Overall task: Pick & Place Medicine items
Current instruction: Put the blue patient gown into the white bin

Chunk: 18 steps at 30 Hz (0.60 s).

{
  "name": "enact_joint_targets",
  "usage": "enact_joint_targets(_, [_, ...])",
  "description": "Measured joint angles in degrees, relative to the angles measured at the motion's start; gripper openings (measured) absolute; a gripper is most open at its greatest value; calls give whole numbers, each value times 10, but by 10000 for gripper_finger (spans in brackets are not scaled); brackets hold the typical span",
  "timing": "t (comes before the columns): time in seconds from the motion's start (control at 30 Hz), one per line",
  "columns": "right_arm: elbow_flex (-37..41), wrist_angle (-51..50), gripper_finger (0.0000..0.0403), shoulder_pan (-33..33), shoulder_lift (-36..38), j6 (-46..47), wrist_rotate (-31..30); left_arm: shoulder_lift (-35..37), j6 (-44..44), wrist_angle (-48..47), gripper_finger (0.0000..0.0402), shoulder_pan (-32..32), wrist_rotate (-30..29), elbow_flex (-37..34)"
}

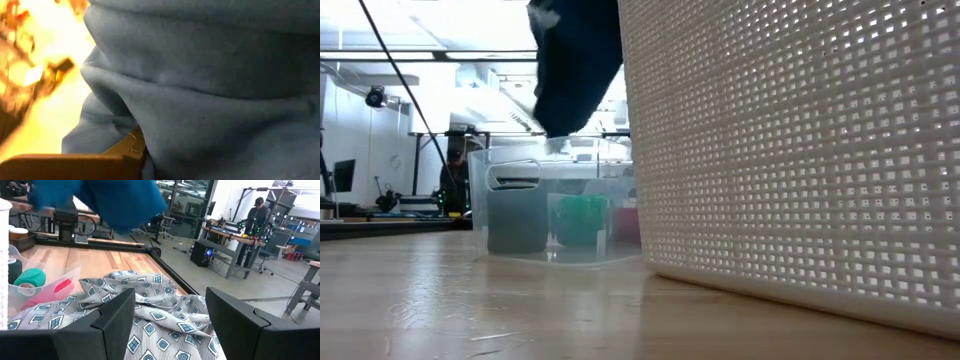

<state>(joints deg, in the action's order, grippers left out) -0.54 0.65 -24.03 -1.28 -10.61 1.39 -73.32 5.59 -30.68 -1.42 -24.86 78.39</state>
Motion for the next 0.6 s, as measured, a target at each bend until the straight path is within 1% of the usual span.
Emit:
enact_joint_targets(0.1, [0,0,240,0,0,1,0,0,62,51,116,-31,10,0])
enact_joint_targets(0.23, [0,0,240,0,0,1,0,0,129,142,116,-58,47,0])
enact_joint_targets(0.37, [0,0,240,0,0,0,0,0,140,230,116,-64,71,0])
enact_joint_targets(0.6, [0,0,240,0,0,0,0,-21,159,282,116,-62,167,0])
